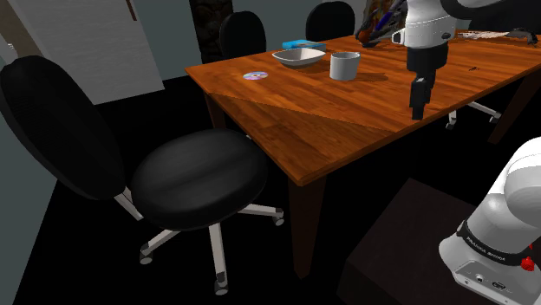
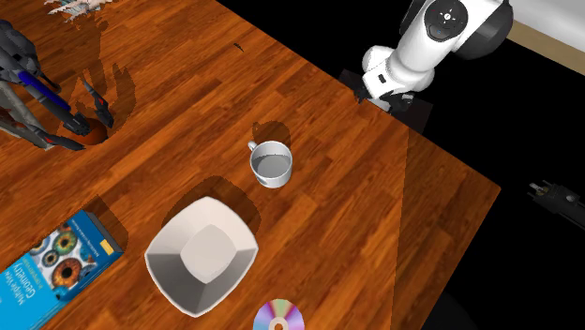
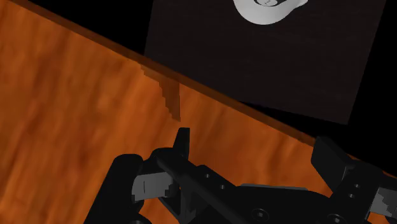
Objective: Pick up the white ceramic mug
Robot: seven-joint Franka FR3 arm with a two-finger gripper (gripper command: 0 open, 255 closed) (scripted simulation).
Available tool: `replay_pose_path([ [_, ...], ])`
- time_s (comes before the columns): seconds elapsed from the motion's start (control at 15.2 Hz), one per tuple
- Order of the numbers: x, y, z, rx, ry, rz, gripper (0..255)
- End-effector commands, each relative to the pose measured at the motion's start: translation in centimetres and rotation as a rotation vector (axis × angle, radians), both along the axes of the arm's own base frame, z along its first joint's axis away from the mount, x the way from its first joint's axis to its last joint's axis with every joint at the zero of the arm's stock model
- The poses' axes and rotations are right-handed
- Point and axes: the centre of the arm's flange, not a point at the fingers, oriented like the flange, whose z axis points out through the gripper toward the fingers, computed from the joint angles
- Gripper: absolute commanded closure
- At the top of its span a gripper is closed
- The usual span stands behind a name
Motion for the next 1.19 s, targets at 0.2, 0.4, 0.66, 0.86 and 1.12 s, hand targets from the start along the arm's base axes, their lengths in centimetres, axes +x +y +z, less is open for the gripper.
replay_pose_path([
  [0.2,3.4,-1.6,0.8,0.003,-0.009,0.016,0],
  [0.4,6.8,-3.1,1.6,0.006,-0.018,0.033,0],
  [0.66,11.3,-5.1,2.7,0.009,-0.03,0.054,0],
  [0.86,14.8,-6.5,3.6,0.012,-0.039,0.071,0],
  [1.12,19.4,-8.3,4.8,0.016,-0.05,0.092,0],
])
